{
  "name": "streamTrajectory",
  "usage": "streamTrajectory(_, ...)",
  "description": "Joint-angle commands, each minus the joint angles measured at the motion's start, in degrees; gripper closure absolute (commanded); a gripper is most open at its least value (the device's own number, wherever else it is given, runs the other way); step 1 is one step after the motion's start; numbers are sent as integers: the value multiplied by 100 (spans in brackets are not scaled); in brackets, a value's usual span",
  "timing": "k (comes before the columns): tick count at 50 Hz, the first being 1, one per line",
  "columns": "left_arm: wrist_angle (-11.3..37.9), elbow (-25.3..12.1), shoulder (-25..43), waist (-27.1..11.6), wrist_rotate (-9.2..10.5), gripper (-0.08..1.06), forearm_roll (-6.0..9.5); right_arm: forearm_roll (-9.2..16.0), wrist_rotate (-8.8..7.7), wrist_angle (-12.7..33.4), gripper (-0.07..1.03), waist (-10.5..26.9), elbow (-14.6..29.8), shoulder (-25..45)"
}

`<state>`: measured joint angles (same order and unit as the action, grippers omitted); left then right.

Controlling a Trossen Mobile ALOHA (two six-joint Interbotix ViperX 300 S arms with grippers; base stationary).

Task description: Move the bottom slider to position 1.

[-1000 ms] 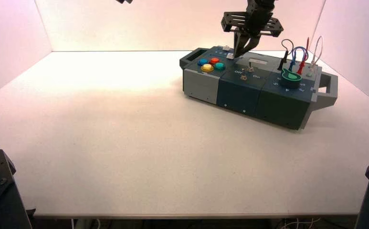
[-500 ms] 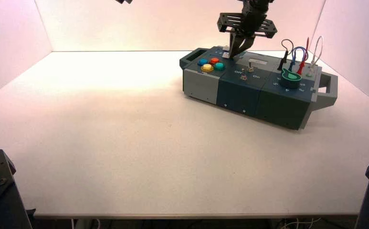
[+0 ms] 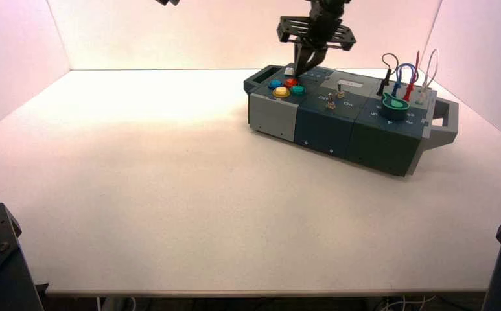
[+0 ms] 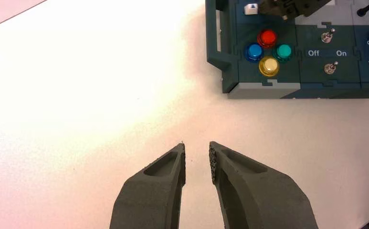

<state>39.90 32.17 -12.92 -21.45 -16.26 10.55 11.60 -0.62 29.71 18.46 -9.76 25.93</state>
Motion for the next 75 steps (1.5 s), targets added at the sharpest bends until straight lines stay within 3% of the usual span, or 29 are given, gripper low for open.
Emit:
streamTrajectory(1,-26,-88,-88,-35,-18,68,0,114,9,-26,98,114,167,-18)
streamTrajectory(16,-18,-79,-79,-35,-18,68,-18,97,-9,97,98,97,158,-176)
streamTrajectory(29,-18,-105,-105,-26,-18,68,-18,-114,-18,105,98,88,-334,-835)
streamTrajectory(53,-18,-97,-70,-35,-18,68,-18,-554,-26,352,98,88,-2083,-3472)
streamTrajectory(60,-18,-88,-44,-35,-18,68,-18,-571,-167,642,98,88,-2610,-4342)
streamTrajectory(64,-18,-88,-18,-35,-18,68,-9,-571,-211,791,92,88,-2909,-4896)
streamTrajectory(73,-18,-79,18,-35,-18,68,-9,-571,-246,1116,60,97,-3568,-6135)
streamTrajectory(75,-18,-79,18,-35,-18,68,-9,-571,-246,1143,57,88,-3604,-6214)
